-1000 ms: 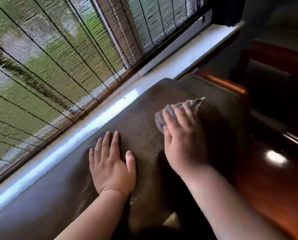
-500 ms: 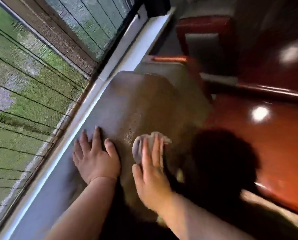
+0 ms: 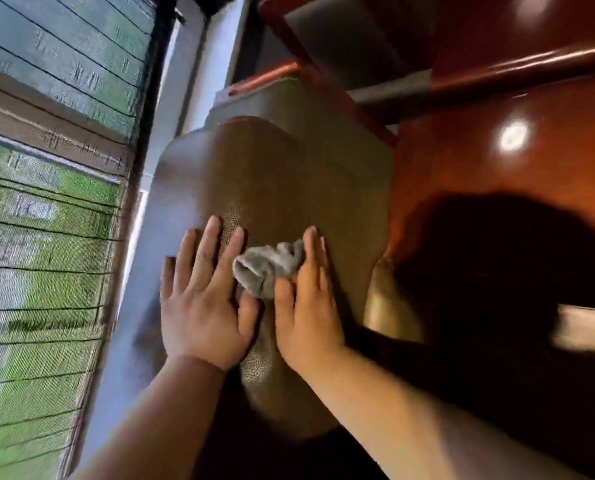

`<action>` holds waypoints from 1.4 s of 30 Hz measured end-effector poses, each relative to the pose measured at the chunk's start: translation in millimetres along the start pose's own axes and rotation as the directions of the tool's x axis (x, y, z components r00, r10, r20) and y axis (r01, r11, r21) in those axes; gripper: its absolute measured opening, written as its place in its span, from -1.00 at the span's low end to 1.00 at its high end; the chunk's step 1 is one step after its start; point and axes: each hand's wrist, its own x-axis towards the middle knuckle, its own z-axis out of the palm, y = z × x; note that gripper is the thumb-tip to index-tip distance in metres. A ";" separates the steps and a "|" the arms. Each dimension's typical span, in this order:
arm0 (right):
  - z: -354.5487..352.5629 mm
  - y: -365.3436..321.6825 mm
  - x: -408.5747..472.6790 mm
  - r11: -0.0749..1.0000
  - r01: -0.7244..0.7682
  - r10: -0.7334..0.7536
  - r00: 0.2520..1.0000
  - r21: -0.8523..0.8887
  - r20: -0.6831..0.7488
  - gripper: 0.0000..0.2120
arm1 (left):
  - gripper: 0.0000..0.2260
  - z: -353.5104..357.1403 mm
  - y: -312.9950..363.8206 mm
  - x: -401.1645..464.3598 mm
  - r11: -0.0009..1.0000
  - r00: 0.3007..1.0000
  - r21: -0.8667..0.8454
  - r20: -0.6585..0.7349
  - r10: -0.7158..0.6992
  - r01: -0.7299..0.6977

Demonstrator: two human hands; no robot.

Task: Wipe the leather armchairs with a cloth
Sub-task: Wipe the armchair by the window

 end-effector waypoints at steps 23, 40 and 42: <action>-32.0 -14.9 29.5 0.852 0.012 -0.059 0.995 -0.523 -0.075 -0.43 | -0.35 4.9 -3.1 1.6 0.999 0.998 0.003 -0.054 0.037 -0.037; -32.0 28.5 47.2 0.815 -0.479 0.532 0.841 -0.325 0.096 -0.29 | -0.33 6.7 -4.3 1.9 0.999 0.997 0.003 -0.063 0.041 -0.041; -20.5 10.4 43.0 0.855 -0.387 0.448 0.886 -0.346 0.118 -0.25 | -0.33 6.0 -3.7 1.6 0.999 0.997 0.008 -0.061 0.038 -0.037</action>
